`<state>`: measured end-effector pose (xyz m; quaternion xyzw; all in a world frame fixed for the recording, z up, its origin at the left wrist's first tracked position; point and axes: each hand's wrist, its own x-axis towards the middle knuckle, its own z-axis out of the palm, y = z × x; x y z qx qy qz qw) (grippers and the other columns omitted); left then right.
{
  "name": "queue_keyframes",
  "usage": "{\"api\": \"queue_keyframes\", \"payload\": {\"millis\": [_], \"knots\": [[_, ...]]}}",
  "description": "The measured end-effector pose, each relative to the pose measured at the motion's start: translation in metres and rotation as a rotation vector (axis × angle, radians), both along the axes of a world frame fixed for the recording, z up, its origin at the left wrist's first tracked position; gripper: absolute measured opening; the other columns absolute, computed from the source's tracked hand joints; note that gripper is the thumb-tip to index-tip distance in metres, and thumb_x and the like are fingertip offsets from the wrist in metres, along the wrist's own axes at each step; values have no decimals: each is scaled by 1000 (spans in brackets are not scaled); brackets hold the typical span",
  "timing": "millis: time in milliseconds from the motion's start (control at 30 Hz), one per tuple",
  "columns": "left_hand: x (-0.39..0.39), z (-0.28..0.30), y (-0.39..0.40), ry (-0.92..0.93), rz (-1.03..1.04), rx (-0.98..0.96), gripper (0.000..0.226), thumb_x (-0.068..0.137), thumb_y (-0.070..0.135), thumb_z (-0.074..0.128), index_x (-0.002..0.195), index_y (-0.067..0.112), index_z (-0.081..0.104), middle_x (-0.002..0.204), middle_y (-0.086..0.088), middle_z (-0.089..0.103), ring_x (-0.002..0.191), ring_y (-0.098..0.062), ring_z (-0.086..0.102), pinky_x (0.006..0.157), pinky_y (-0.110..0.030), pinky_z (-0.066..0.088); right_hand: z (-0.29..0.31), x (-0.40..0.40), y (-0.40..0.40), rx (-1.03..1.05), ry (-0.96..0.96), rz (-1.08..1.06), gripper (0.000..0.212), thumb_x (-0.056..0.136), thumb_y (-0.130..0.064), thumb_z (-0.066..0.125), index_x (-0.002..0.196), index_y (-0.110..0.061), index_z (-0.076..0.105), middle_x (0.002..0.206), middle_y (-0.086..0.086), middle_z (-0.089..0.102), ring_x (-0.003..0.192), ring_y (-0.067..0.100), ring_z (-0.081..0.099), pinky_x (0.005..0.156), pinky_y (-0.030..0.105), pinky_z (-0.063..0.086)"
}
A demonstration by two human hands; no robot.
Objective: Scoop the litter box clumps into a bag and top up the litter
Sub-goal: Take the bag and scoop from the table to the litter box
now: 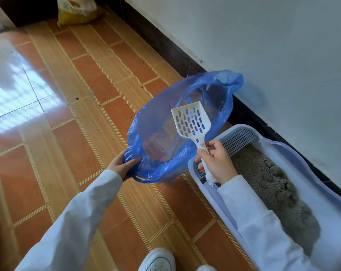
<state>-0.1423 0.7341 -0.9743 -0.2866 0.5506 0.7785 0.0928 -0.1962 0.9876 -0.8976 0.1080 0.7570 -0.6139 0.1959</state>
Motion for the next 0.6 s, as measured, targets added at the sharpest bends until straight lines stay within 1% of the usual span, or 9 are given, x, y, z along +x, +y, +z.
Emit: {"api": "queue_keyframes", "payload": {"millis": [67,133,200,233,333,400,467,533,600], "knots": [[-7,-1,-1,-17,21,-66,48,81,-1,67,125,10,51,96,-7,68,71,-11,69,59,-24,57,-2,0,2,17,7,-7,20,91,-7,54,109,-6,45,67,8,62,52,20,48,54,29,45],[-16,-3,-2,-28,14,-186,48,77,10,72,120,14,50,108,-15,65,77,-15,68,63,-27,58,-4,-1,5,39,15,-13,21,90,-7,55,109,-5,46,66,8,63,53,22,50,56,32,46],[-22,-4,2,-31,6,-369,61,66,28,73,119,16,46,113,-15,63,88,-24,66,75,-36,57,-6,-1,7,51,16,-20,22,90,-9,56,109,-6,47,67,8,63,55,23,51,59,33,47],[-25,-4,5,-16,30,-465,70,63,31,74,124,16,42,115,-12,61,96,-26,64,84,-40,54,-7,-1,8,52,15,-24,21,90,-9,56,109,-6,47,67,8,64,55,22,51,59,33,48],[-30,-6,16,166,100,-841,92,68,23,82,141,10,28,133,-14,46,121,-28,49,106,-42,38,-8,2,10,50,0,-23,19,90,-9,56,107,-8,48,70,9,64,56,21,53,56,29,49],[-29,-5,22,330,59,-1205,86,72,29,75,142,7,31,138,-17,40,128,-31,38,111,-41,29,-9,5,11,30,-11,-23,18,91,-9,56,107,-9,47,68,8,64,54,19,51,55,29,48],[-27,-4,30,448,-82,-1486,67,79,37,60,138,12,40,141,-12,41,134,-32,32,112,-49,20,-9,8,13,13,-25,-31,17,91,-9,56,105,-9,47,66,7,62,51,18,50,52,28,46],[-27,-6,42,518,-282,-1575,52,86,37,45,132,15,49,137,-8,49,135,-30,35,113,-53,14,-10,10,16,9,-32,-39,15,91,-9,56,103,-10,48,65,6,62,49,17,49,49,26,45],[-29,-7,57,551,-450,-1541,50,89,36,38,128,10,54,127,-9,59,126,-31,48,112,-55,21,-11,13,21,9,-34,-49,15,90,-8,56,102,-10,48,65,7,62,49,17,49,50,27,44]]}}
